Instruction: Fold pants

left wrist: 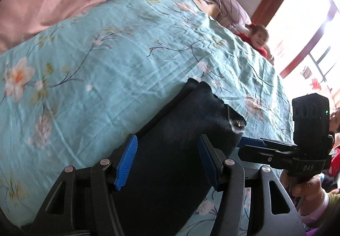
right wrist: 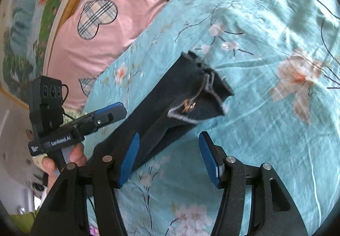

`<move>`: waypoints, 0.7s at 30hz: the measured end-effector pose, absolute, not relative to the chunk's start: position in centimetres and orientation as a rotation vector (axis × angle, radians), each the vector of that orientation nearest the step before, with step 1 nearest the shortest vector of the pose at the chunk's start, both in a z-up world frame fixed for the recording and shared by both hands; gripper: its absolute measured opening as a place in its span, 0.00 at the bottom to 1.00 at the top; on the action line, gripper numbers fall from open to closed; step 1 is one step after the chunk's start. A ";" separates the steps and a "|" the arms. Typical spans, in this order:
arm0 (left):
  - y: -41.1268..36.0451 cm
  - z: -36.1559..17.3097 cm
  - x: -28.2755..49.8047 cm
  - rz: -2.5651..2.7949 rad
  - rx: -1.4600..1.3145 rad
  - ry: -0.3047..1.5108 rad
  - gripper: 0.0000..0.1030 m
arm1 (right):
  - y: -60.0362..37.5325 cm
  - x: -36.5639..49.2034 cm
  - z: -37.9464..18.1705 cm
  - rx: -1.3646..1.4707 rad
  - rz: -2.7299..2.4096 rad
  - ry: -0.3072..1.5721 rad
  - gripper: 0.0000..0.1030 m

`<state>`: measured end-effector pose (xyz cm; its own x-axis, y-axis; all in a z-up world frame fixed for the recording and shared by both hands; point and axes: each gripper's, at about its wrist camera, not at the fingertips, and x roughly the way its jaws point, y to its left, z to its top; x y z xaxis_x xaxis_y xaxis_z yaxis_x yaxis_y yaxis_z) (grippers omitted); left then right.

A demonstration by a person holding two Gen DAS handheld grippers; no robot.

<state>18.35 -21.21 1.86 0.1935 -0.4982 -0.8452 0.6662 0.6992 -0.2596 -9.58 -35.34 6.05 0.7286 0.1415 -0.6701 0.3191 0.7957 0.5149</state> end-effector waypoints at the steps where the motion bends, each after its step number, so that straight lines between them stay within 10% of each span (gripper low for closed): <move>1: -21.5 1.8 18.6 -0.828 0.188 1.108 0.58 | -35.6 -9.4 6.1 0.666 -0.110 0.756 0.58; 21: -25.6 -2.8 22.1 -0.911 0.198 1.224 0.58 | -38.5 -7.3 5.8 0.653 -0.164 0.764 0.57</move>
<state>22.09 -25.60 -2.75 0.0484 -0.4924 -0.8690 0.6907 0.6450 -0.3270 -7.29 -38.53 5.84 0.7199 0.0919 -0.6880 0.3656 0.7924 0.4884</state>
